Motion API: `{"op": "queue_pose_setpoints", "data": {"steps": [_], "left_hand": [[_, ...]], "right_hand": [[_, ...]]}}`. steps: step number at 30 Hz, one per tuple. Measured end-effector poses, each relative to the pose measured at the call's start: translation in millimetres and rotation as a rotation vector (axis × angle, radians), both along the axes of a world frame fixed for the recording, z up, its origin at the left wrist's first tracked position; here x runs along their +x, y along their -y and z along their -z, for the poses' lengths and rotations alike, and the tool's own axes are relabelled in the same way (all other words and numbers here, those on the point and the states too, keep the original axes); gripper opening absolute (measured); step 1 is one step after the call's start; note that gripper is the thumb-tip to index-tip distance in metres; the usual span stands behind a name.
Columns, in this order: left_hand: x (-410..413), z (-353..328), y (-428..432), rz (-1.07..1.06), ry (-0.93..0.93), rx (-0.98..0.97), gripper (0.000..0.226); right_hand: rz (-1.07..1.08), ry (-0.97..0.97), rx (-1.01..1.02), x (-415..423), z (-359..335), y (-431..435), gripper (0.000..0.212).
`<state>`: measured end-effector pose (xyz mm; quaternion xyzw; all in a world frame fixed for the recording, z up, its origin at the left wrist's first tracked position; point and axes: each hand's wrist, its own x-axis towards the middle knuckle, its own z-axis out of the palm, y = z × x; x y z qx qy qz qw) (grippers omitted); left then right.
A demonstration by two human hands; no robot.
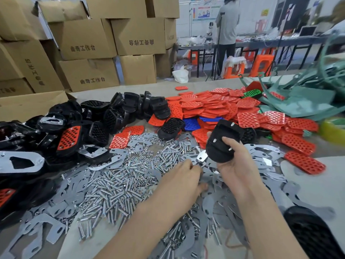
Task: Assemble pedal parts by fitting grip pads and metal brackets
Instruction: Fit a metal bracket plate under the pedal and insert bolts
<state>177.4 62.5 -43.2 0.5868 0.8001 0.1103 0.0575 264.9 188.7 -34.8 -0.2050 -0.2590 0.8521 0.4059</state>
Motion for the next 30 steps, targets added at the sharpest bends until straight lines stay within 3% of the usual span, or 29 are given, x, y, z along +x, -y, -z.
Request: {"op": "queue_pose_setpoints", "data": {"steps": [5, 10, 14, 19, 23, 26, 30], "left_hand": [[-2, -3, -6, -0.076, 0.250, -0.036, 0.035], [-13, -8, 1, -0.119, 0.436, -0.006, 0.009], [-36, -14, 17, -0.222, 0.670, 0.150, 0.009], [-51, -15, 40, -0.344, 1.383, 0.564, 0.040], [-46, -13, 45, -0.313, 1.785, 0.761, 0.040], [-40, -15, 43, -0.278, 1.792, 0.853, 0.044], [-35, -9, 35, -0.395, 1.422, 0.894, 0.050]], "right_hand": [[0.011, 0.004, 0.008, -1, 0, -2, 0.039], [-0.004, 0.008, 0.016, -1, 2, -2, 0.036], [-0.013, 0.001, 0.025, -1, 1, -3, 0.035], [-0.059, 0.034, 0.047, -7, 3, 4, 0.034], [-0.142, 0.053, 0.046, -18, 6, 12, 0.036], [-0.210, 0.074, 0.046, -24, 9, 18, 0.039], [-0.270, 0.073, 0.089, -27, 11, 22, 0.037]]}}
